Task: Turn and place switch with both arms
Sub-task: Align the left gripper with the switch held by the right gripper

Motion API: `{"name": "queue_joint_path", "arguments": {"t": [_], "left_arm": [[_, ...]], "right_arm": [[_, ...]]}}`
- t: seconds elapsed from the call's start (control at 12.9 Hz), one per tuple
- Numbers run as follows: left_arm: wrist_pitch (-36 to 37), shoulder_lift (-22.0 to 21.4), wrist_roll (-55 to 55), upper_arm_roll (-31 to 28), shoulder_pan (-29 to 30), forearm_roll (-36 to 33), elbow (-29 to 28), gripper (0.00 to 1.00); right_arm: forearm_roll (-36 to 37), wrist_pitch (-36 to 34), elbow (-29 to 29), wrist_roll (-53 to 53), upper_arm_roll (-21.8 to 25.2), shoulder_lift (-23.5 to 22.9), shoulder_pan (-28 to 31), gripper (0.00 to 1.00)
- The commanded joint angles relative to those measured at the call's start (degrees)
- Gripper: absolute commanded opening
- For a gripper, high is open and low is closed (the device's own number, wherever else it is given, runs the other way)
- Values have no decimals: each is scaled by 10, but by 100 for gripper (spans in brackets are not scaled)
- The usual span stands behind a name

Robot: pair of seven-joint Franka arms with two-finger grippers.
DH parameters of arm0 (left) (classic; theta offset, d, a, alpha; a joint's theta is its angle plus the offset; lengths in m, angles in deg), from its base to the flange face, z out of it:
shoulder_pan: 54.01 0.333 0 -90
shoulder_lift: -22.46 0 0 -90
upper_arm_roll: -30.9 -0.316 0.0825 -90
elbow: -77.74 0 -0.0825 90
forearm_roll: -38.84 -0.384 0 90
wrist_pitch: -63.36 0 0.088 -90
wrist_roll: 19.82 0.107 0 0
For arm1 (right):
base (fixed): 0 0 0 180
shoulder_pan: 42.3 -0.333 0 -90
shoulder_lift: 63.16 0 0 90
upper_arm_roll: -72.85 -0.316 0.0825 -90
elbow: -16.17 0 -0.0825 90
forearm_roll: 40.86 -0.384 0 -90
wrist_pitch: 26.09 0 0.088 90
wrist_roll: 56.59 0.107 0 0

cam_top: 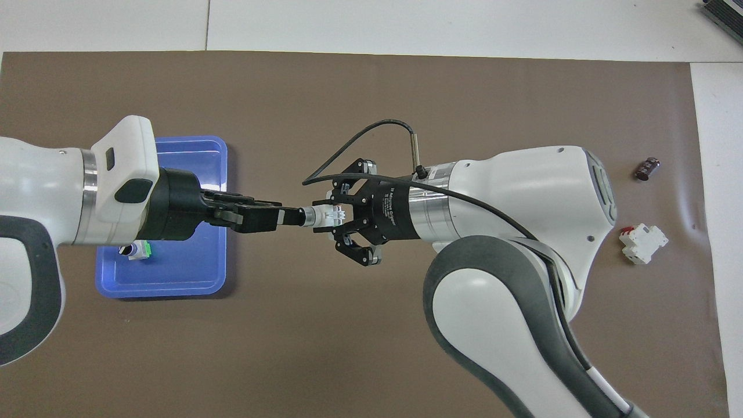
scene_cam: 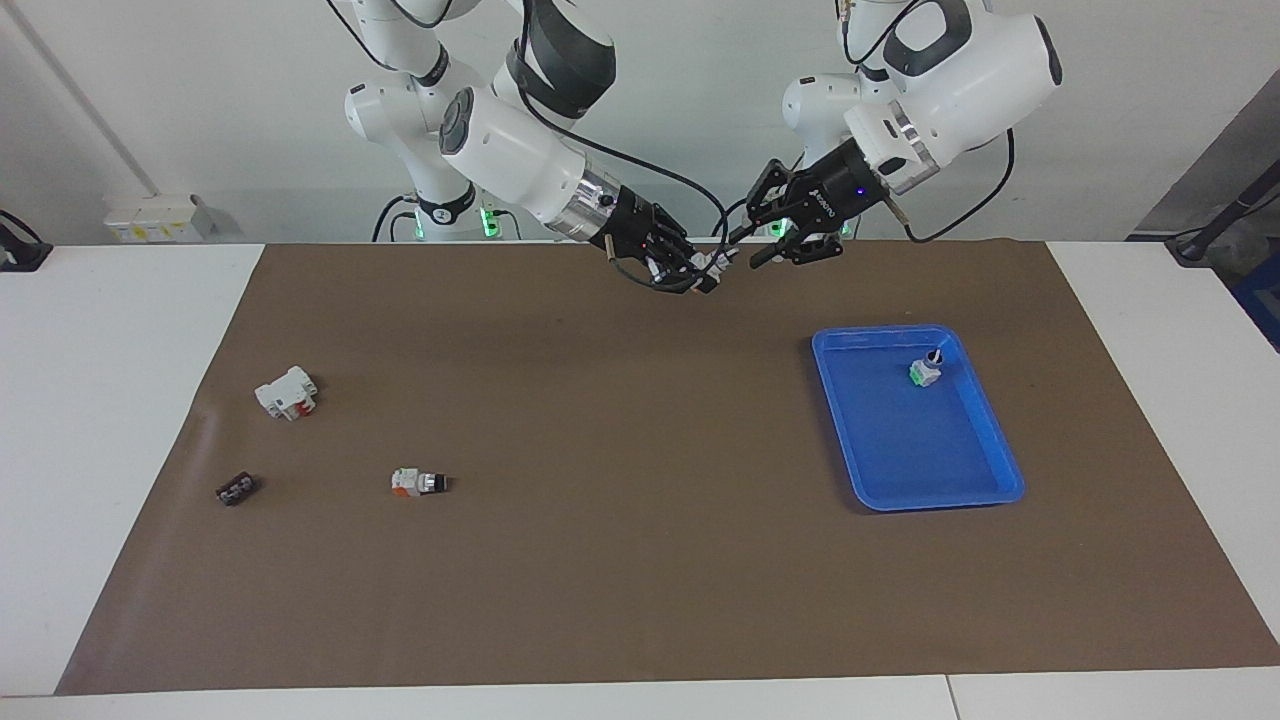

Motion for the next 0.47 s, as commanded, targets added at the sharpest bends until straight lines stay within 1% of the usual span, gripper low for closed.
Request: {"name": "queue_joint_path", "arguments": {"t": [0.0, 0.16, 0.39], "left_arm": [[1, -25, 21, -5, -4, 13, -30, 39], [-5, -32, 34, -5, -5, 13, -42, 36], [-6, -32, 34, -5, -9, 13, -43, 34]], "right_arm": [[-11, -7, 7, 9, -1, -1, 3, 0], [-11, -7, 7, 9, -1, -1, 3, 0], [-11, -8, 7, 9, -1, -1, 3, 0]]}}
